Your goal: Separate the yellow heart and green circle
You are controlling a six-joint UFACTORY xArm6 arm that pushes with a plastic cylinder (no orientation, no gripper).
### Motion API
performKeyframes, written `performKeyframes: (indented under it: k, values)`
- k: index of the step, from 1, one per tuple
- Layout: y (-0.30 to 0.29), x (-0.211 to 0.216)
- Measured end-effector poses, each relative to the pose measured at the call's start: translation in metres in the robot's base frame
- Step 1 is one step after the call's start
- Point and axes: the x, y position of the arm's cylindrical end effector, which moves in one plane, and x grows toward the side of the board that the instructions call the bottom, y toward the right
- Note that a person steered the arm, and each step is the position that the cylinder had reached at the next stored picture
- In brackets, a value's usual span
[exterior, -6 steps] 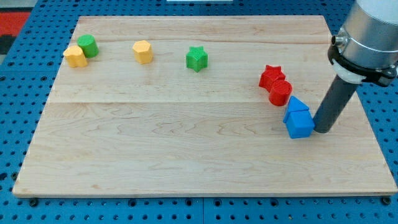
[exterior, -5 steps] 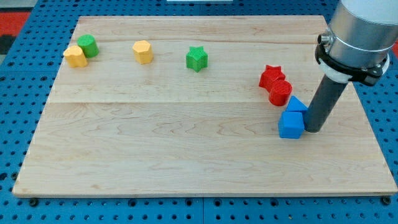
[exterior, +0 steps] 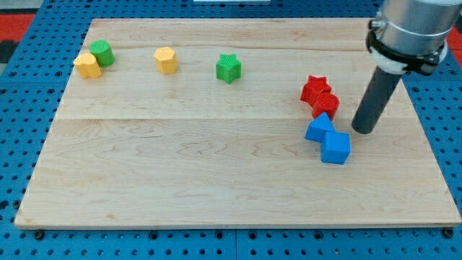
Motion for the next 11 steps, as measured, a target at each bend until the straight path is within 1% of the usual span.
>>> performKeyframes:
  k: [1, 2, 3, 4, 5, 6, 7, 8, 9, 10, 11]
  values:
    - [0.020, -0.054]
    - [-0.028, -0.152]
    - [-0.123, -0.233]
    - [-0.248, -0.261]
    - [-0.358, -0.234]
    - [-0.417, -0.236]
    - [-0.421, -0.233]
    - [-0.421, -0.212]
    - [-0.447, -0.198]
    - [-0.445, -0.178]
    - [-0.479, -0.195]
